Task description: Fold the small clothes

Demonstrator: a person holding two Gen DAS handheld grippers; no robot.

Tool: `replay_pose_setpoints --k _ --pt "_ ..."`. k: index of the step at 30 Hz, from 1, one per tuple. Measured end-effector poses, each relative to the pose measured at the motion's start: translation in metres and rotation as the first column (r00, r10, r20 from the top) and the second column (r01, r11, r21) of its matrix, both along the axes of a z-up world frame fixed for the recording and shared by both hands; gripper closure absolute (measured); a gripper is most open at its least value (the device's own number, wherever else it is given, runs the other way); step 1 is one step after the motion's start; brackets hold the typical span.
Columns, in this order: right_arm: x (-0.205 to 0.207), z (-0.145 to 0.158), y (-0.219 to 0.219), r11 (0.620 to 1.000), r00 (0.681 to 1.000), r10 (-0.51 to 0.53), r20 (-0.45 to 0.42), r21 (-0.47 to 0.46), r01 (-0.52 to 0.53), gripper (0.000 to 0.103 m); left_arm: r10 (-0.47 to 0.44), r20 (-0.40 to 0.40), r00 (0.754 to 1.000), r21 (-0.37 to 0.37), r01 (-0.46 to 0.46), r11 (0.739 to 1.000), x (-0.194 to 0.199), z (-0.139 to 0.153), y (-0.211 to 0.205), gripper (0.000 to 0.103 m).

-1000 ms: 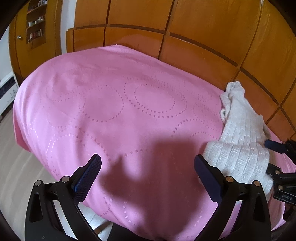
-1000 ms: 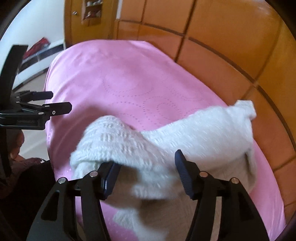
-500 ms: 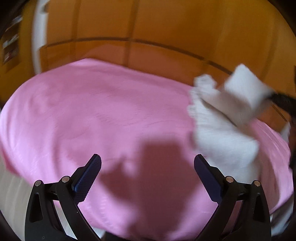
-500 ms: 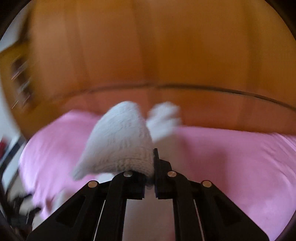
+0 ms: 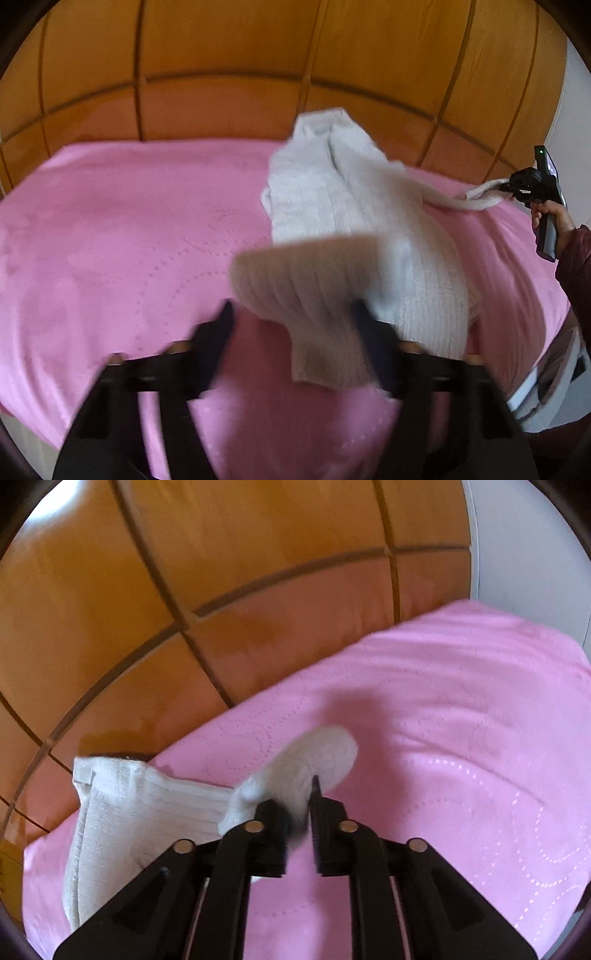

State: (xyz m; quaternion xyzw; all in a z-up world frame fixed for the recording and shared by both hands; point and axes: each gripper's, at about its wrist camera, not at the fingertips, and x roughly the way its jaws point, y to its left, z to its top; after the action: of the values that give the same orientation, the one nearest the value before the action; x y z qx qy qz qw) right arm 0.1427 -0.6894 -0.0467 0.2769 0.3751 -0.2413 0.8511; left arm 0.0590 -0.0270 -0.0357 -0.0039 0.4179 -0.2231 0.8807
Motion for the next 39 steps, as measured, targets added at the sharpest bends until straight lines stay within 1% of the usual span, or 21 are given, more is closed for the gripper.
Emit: replay_pose_setpoints --k 1,3,7,9,11,12,14,15,16,18,20,21,25,29,31,32,33,34,35,36,39 --pt "-0.008 0.0 -0.001 1.0 1.0 -0.003 0.002 0.006 0.003 0.063 -0.012 -0.021 1.0 -0.013 0.012 1.0 0.005 -0.004 -0.001 0.072" --pt "-0.019 -0.004 0.005 1.0 1.0 -0.002 0.019 0.018 0.001 0.044 -0.017 -0.059 0.998 -0.025 0.016 1.0 0.016 -0.01 -0.001 0.103" --pt "-0.033 0.0 0.029 0.999 0.999 0.043 0.019 0.014 -0.043 0.033 0.064 -0.036 0.997 -0.08 -0.066 0.995 0.038 0.0 0.021 0.103" --pt "-0.043 0.001 0.042 0.997 0.997 0.074 0.038 0.034 -0.076 0.032 0.135 -0.041 0.99 -0.133 -0.139 0.981 0.053 0.008 0.047 0.103" --pt "-0.052 0.001 0.059 0.991 0.993 0.108 0.051 0.069 -0.112 0.031 0.192 -0.038 0.981 -0.144 -0.196 0.97 0.063 0.014 0.066 0.103" --pt "-0.058 -0.002 0.074 0.979 0.985 0.16 0.07 0.115 -0.167 0.031 0.194 -0.048 0.98 -0.174 -0.199 0.964 0.067 0.018 0.077 0.103" --pt "-0.065 -0.004 0.097 0.96 0.97 0.229 0.087 0.144 -0.239 0.031 0.192 -0.056 0.98 -0.238 -0.2 0.95 0.065 0.027 0.09 0.103" --pt "-0.068 -0.007 0.113 0.945 0.957 0.275 0.091 0.159 -0.287 0.031 0.201 -0.045 0.979 -0.246 -0.205 0.947 0.061 0.03 0.093 0.099" --pt "-0.07 -0.009 0.128 0.928 0.945 0.312 0.096 0.18 -0.325 0.032 0.195 -0.041 0.98 -0.243 -0.199 0.949 0.058 0.031 0.092 0.089" --pt "-0.073 -0.013 0.159 0.884 0.914 0.391 0.11 0.23 -0.406 0.034 0.183 -0.028 0.983 -0.272 -0.183 0.945 0.046 0.034 0.089 0.022" --pt "-0.076 -0.014 0.185 0.84 0.882 0.45 0.141 0.268 -0.472 0.037 0.185 0.03 0.982 -0.32 -0.166 0.933 0.029 0.04 0.086 0.018" --pt "-0.076 -0.014 0.194 0.822 0.869 0.47 0.152 0.284 -0.494 0.04 0.153 0.048 0.987 -0.318 -0.13 0.939 0.025 0.042 0.078 0.018" --pt "-0.079 -0.015 0.241 0.722 0.804 0.56 0.2 0.36 -0.591 0.047 0.001 0.135 0.991 -0.189 0.025 0.982 0.003 0.045 0.035 0.018" --pt "-0.082 -0.027 0.275 0.668 0.771 0.609 0.188 0.402 -0.626 0.049 -0.109 0.153 0.982 -0.09 0.123 0.988 -0.002 0.03 -0.002 0.018" --pt "-0.081 -0.034 0.287 0.653 0.764 0.622 0.174 0.423 -0.628 0.054 -0.151 0.126 0.98 -0.007 0.153 0.988 0.004 0.012 -0.018 0.049" --pt "-0.08 -0.036 0.294 0.64 0.753 0.635 0.175 0.426 -0.639 0.058 -0.165 0.093 0.982 0.01 0.165 0.986 0.009 0.003 -0.02 0.09" --pt "-0.079 -0.035 0.298 0.637 0.743 0.647 0.171 0.413 -0.65 0.063 -0.149 0.052 0.987 0.02 0.148 0.989 0.018 -0.005 -0.02 0.093" --pt "-0.077 -0.033 0.305 0.639 0.734 0.66 0.163 0.392 -0.662 0.073 -0.125 0.053 0.991 0.003 0.125 0.992 0.023 -0.006 -0.014 0.093" --pt "-0.076 -0.032 0.311 0.642 0.724 0.673 0.152 0.367 -0.673 0.08 -0.094 0.053 0.994 -0.034 0.096 0.995 0.028 -0.005 -0.004 0.093" --pt "-0.074 -0.03 0.316 0.647 0.718 0.682 0.139 0.342 -0.681 0.093 -0.036 0.044 0.998 -0.069 0.039 0.997 0.039 -0.002 0.01 0.094" --pt "-0.074 -0.012 0.31 0.666 0.712 0.686 0.15 0.264 -0.698 0.096 0.147 0.071 0.987 -0.119 -0.137 0.983 0.071 0.016 0.06 0.094"
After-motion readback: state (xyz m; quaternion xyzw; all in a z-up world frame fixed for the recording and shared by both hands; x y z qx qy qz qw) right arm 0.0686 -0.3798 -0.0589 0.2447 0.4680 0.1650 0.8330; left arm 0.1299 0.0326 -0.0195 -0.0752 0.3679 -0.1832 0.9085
